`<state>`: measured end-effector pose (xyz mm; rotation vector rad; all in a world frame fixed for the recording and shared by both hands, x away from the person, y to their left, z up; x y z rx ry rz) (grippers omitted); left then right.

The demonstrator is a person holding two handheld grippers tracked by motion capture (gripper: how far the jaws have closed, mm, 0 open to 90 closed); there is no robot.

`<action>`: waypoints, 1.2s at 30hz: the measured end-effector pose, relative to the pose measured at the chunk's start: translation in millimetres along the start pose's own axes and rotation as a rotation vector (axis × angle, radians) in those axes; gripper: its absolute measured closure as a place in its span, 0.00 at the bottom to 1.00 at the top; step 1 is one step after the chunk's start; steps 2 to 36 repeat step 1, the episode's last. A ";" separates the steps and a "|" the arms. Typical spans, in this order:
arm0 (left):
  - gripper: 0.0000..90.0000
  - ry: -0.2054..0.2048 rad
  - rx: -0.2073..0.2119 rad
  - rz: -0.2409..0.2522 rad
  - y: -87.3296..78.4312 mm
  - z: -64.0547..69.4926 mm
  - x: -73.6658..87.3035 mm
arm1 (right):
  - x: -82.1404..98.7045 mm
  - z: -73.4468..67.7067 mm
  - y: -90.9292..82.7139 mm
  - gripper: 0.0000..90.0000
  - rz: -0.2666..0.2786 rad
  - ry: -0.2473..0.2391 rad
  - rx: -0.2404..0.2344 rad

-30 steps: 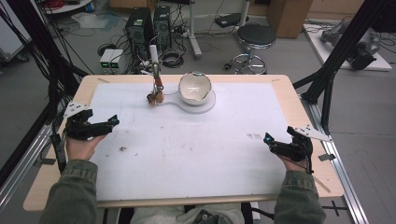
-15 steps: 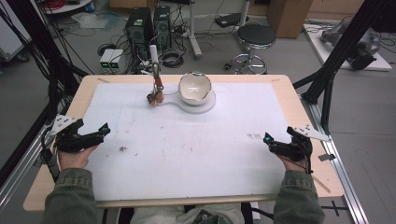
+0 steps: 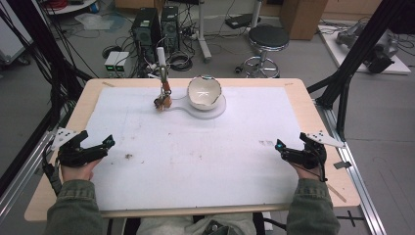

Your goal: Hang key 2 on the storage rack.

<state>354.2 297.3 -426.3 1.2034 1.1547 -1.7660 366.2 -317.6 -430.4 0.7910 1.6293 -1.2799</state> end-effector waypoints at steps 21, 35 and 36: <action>0.02 0.000 0.000 0.000 0.0 0.0 0.0 | 0.0 0.0 0.0 0.01 0.000 0.000 0.000; 0.02 0.000 0.000 0.000 0.0 0.0 0.0 | 0.0 0.0 0.0 0.01 0.000 0.000 0.000; 0.02 0.000 0.000 0.000 0.0 0.0 0.0 | 0.0 0.0 0.0 0.01 0.000 0.000 0.000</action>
Point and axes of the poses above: each handheld gripper's, and its own axes: y roughly forward along the jaws, x roughly out of its underside, z roughly to its right, the point moved 6 cm from there along y, roughly forward along the jaws, and after that the axes turned 5 degrees about x, right-handed, at the moved point
